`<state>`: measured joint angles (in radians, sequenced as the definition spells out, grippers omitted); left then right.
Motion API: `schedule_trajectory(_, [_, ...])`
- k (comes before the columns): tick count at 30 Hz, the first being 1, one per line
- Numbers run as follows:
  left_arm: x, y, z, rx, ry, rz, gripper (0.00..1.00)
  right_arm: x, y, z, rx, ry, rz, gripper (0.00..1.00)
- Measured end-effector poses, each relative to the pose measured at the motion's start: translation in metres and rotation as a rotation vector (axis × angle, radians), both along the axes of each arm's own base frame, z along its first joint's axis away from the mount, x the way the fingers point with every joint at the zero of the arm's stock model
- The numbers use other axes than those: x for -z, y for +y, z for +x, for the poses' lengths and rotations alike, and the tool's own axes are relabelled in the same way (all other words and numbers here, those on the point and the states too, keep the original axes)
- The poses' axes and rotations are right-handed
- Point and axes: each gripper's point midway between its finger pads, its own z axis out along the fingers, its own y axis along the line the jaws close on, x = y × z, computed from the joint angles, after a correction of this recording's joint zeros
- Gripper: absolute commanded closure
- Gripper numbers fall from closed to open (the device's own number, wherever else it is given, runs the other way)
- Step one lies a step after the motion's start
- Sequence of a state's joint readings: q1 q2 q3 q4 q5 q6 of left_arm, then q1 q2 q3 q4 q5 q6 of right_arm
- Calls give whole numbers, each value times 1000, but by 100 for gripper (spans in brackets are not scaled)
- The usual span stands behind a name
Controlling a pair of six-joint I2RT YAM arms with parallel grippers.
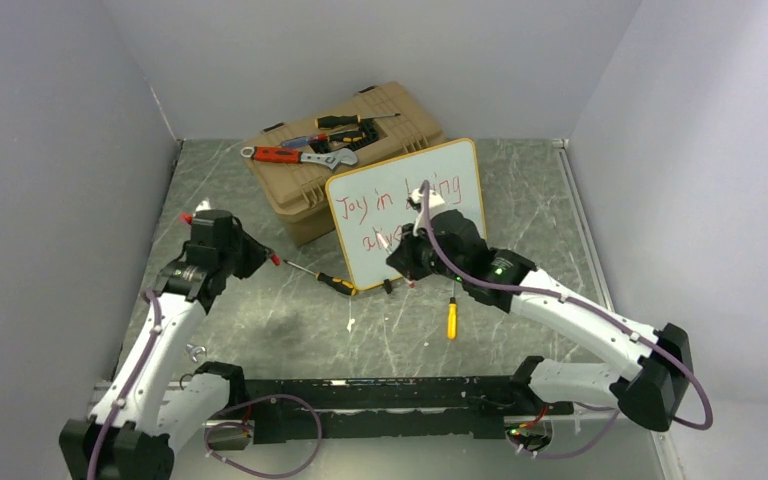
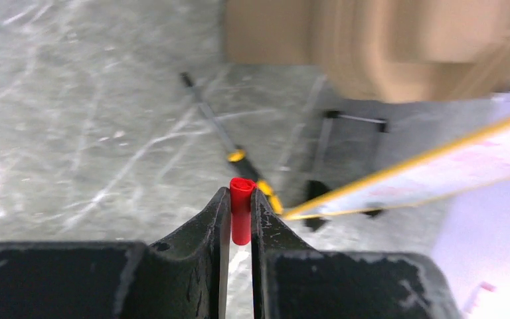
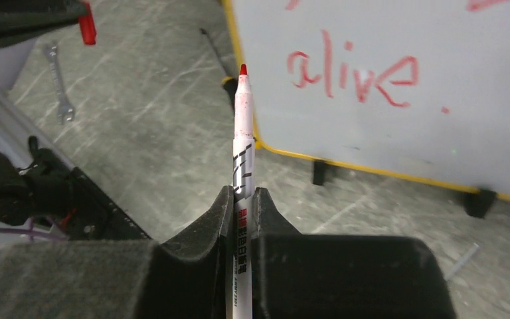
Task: Write a sentence on the whiteboard
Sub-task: Close the whiteboard marker at the center of the board.
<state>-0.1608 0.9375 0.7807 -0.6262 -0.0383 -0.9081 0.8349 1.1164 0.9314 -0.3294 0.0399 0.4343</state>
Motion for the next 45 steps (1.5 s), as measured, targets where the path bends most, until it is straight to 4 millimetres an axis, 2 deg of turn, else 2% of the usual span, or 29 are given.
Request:
schedule_trajectory(2, [-32, -10, 4, 1, -83, -80, 100, -7, 16, -3, -38, -6, 12, 100])
schedule_trajectory(5, [-62, -29, 12, 17, -151, -208, 100, -20, 41, -12, -101, -14, 46, 100])
schedule_trajectory(11, [-78, -66, 22, 70, -148, -379, 100, -38, 79, -34, -215, -36, 71, 100])
schedule_trajectory(15, [-97, -83, 27, 107, -176, -442, 100, -42, 93, -42, -259, -43, 65, 100])
schedule_trajectory(22, [-112, -99, 26, 134, -203, -505, 100, -35, 97, -38, -249, -40, 35, 100])
schedule_trajectory(32, [-116, -117, 16, 179, -195, -532, 100, -28, 94, -31, -195, -29, -2, 100])
schedule_trajectory(45, [-123, -122, 7, 197, -205, -543, 100, -28, 90, -27, -149, -20, -1, 100])
